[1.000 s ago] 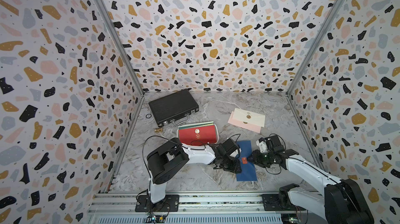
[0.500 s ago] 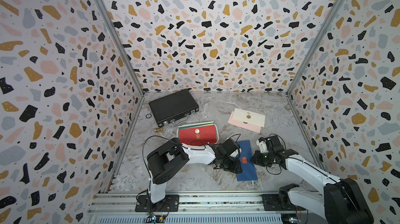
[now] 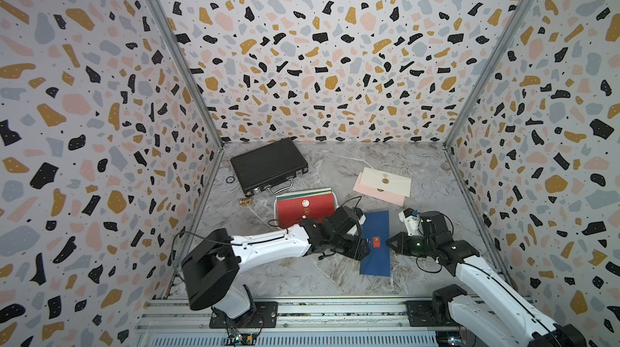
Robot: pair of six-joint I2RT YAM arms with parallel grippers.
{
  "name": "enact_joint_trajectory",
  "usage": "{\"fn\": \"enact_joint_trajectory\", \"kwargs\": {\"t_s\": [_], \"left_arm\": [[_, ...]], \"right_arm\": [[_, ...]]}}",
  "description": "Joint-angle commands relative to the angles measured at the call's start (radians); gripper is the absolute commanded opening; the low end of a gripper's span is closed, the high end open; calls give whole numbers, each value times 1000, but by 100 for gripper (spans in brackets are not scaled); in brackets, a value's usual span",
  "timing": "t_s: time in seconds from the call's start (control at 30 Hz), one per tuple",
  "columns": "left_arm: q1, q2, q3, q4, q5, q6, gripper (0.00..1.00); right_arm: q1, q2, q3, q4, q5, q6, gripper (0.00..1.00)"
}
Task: Put the sealed envelopes into the storage box
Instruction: Pick up the envelope from the center of the board.
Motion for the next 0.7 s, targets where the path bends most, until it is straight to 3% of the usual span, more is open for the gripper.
{"fn": "enact_joint_trajectory", "kwargs": {"t_s": [0.0,0.27,0.67], "left_arm": [[60,-102,-41,-18,3,9,61],[140,-283,-142,122,145,12,66],[171,-355,-233,301,213,-23,67]], "right_arm": [[5,-76,27,47,-86,26,0],[6,-232,-51,380,-229,208,0],[6,-232,-91,666,-366,411,0]]}}
